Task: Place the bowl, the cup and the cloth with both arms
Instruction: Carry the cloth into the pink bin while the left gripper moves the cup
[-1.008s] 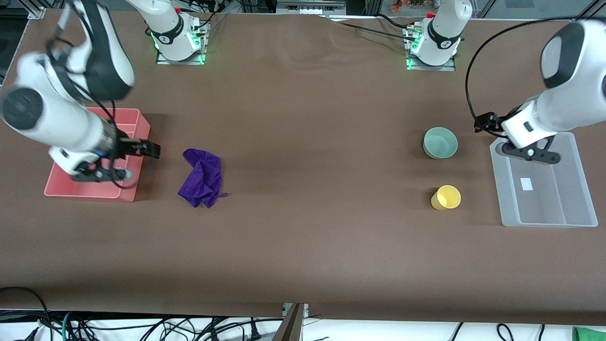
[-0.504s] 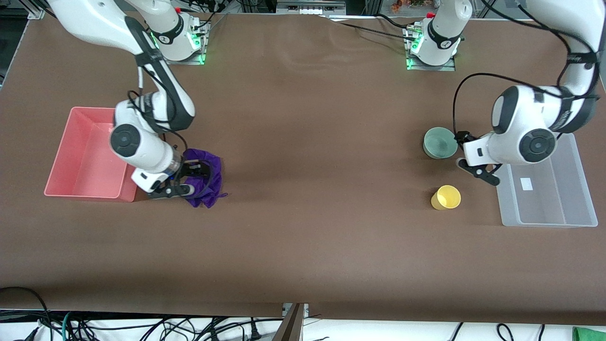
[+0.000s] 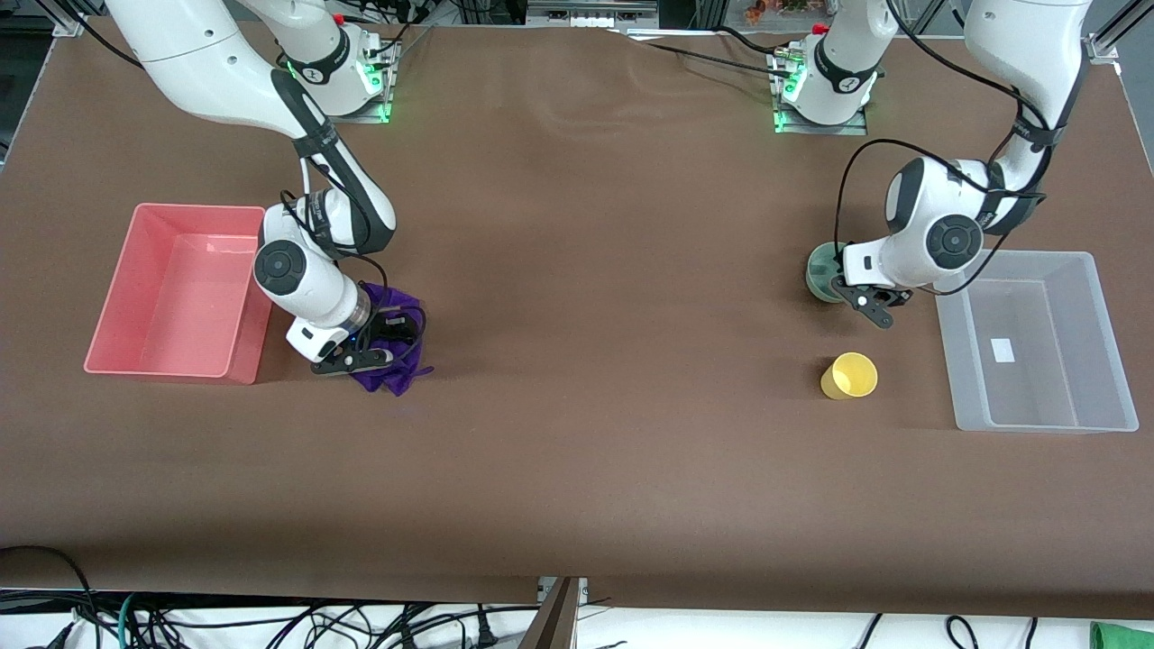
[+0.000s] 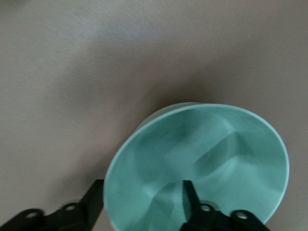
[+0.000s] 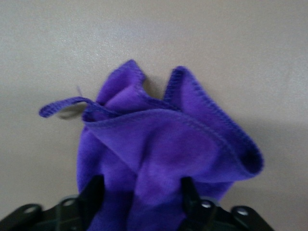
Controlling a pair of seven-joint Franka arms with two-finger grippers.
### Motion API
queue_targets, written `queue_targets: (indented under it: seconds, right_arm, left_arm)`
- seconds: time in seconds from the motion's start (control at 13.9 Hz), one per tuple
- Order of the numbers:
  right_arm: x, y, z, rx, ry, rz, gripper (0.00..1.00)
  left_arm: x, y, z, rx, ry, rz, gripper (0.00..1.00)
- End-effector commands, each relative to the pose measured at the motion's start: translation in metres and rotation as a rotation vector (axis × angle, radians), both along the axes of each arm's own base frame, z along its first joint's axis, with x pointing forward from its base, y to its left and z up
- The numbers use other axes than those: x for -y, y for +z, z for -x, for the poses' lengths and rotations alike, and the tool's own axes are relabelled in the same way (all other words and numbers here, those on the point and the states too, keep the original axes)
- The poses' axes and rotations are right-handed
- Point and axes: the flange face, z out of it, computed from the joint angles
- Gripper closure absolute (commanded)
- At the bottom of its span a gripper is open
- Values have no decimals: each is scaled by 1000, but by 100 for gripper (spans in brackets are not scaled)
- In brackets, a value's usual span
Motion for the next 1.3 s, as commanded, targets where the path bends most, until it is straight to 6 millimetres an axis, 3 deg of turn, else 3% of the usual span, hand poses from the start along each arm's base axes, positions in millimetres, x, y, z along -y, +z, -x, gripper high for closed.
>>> queue_targets:
  seconds: [0.0, 0.22, 0.36, 0.5, 0.65, 0.79, 0.94, 1.01, 1.08, 1.22]
  right_arm:
    - [-7, 2, 4, 5, 23, -1, 100]
    - [-7, 14, -4, 16, 24, -2, 100]
    - [-2, 40, -19, -16, 19, 10, 100]
    - [12, 95, -41, -76, 5, 34, 100]
    - [37, 153, -57, -157, 21, 57, 100]
    - [76, 201, -64, -227, 36, 82, 100]
    - [141, 240, -61, -285, 61, 95, 100]
    - [177, 249, -54, -314, 73, 95, 100]
    - [215, 247, -47, -346, 71, 93, 100]
    - [270, 234, -34, -379, 33, 94, 100]
  left_arm:
    - [2, 7, -5, 18, -40, -3, 100]
    - [1, 24, -14, 43, -72, 2, 100]
    - [-8, 49, -24, 59, -79, 0, 100]
    - [-25, 95, -42, -2, -62, -17, 100]
    - [-65, 147, -70, -68, -45, -15, 100]
    - [-104, 183, -95, -96, -42, -5, 100]
    - [-157, 197, -109, -102, -64, -56, 100]
    - [-184, 189, -113, -115, -68, -88, 100]
    - [-209, 176, -120, -118, -62, -106, 100]
    - [-250, 142, -126, -68, -69, -110, 100]
